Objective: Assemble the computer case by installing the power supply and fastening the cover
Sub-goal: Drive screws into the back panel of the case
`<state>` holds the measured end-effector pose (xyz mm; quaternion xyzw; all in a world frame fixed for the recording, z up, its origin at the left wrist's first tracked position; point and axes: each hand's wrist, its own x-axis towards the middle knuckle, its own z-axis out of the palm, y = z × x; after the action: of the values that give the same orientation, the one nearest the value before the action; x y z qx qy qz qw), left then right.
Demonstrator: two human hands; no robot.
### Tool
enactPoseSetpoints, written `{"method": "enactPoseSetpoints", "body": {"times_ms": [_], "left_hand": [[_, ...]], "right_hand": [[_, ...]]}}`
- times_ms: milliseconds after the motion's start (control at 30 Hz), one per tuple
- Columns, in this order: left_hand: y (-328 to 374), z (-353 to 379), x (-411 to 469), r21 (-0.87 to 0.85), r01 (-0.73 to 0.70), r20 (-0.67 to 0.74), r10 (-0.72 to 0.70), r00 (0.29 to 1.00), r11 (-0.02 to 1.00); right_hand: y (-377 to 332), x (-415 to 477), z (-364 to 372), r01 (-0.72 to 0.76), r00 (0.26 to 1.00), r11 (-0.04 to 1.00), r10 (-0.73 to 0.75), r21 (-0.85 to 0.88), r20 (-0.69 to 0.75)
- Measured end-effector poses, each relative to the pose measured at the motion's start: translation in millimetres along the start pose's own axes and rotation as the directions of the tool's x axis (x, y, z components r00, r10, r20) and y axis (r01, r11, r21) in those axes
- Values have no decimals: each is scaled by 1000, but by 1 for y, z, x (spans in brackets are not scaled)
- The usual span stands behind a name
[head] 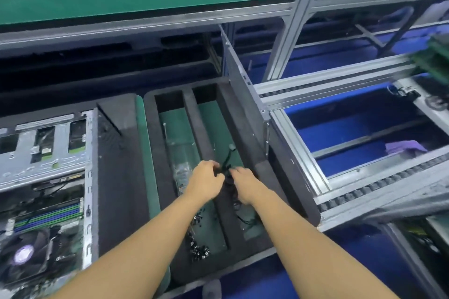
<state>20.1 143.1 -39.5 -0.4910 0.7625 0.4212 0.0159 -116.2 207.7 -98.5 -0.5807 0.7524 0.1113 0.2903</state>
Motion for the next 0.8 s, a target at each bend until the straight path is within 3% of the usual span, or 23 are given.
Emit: {"method": "enactPoseSetpoints", "body": {"times_ms": [133, 267, 433, 533, 600, 667, 733, 800], "left_hand": [[-5, 6, 8, -18, 18, 13, -18, 1000, 1000], [-11, 5, 9, -44, 30, 6, -29, 1000, 999], [-10, -7, 7, -124, 50, -9, -51, 999, 991], [-6, -20, 5, -208, 45, -45, -55, 997, 977], [-5, -30, 2, -282, 39, -56, -57, 997, 959], [-2, -41, -3, -370, 43, -50, -66, 997, 928], [1, -53, -10, -446, 42, -21, -57, 998, 894], [3, -64, -23, -538, 50, 60, -21, 998, 841]], "right_hand": [[10, 21, 33, 12, 999, 972, -22, -236, -38], [12, 27, 52, -21, 990, 961, -19, -275, -143], [14, 20, 39, 24, 970, 992, -52, -121, -239], [15, 8, 27, 85, 940, 982, -24, 166, -340], [14, -4, 11, 162, 928, 854, 39, 494, -372], [8, -24, -11, 265, 925, 624, 49, 735, -376], [-2, -44, -33, 357, 907, 433, 51, 828, -418], [-18, -61, -51, 401, 913, 101, 39, 911, -406]]}}
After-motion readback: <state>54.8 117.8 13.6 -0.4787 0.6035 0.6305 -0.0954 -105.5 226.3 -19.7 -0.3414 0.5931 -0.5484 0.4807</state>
